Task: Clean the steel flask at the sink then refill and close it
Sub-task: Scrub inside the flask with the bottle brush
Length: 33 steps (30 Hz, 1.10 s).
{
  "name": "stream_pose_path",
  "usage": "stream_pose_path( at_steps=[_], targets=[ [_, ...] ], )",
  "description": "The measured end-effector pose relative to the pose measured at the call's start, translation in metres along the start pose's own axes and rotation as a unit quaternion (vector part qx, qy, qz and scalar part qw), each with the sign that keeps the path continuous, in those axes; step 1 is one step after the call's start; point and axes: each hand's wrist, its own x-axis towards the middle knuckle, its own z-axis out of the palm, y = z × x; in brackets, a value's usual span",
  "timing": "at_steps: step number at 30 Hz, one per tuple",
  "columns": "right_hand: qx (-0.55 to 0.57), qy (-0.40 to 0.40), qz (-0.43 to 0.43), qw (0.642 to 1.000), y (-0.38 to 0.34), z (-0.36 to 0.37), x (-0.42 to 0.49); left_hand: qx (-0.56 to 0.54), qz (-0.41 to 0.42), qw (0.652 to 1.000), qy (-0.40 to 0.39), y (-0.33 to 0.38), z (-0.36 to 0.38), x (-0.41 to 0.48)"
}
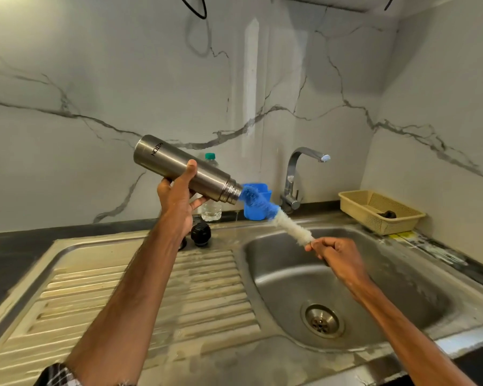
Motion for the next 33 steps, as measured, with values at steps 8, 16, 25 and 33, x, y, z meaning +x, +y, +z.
stream_pose_path(
  at_steps=[8,16,25,33],
  targets=[
    [-0.025,-0.017,-0.061,0.998,-0.003,0.009,-0.01,-0.014,-0.003,0.999,0.046,0.001,-0.011,0.008],
    [-0.134,0.05,-0.139,0.98,-0.005,0.008,-0.015,-0.023,-0.034,0.997,0.061,-0.004,-0.018,0.016],
    [-0.113,0.006,-0.161,0.98,-0.004,0.016,-0.02,-0.001,-0.067,0.997,0.031,-0.013,-0.016,0.01],
    [-0.006,-0.143,-0.074,0.987,-0.018,0.033,-0.025,0.072,-0.047,0.996,0.005,-0.03,-0.004,-0.003]
  ],
)
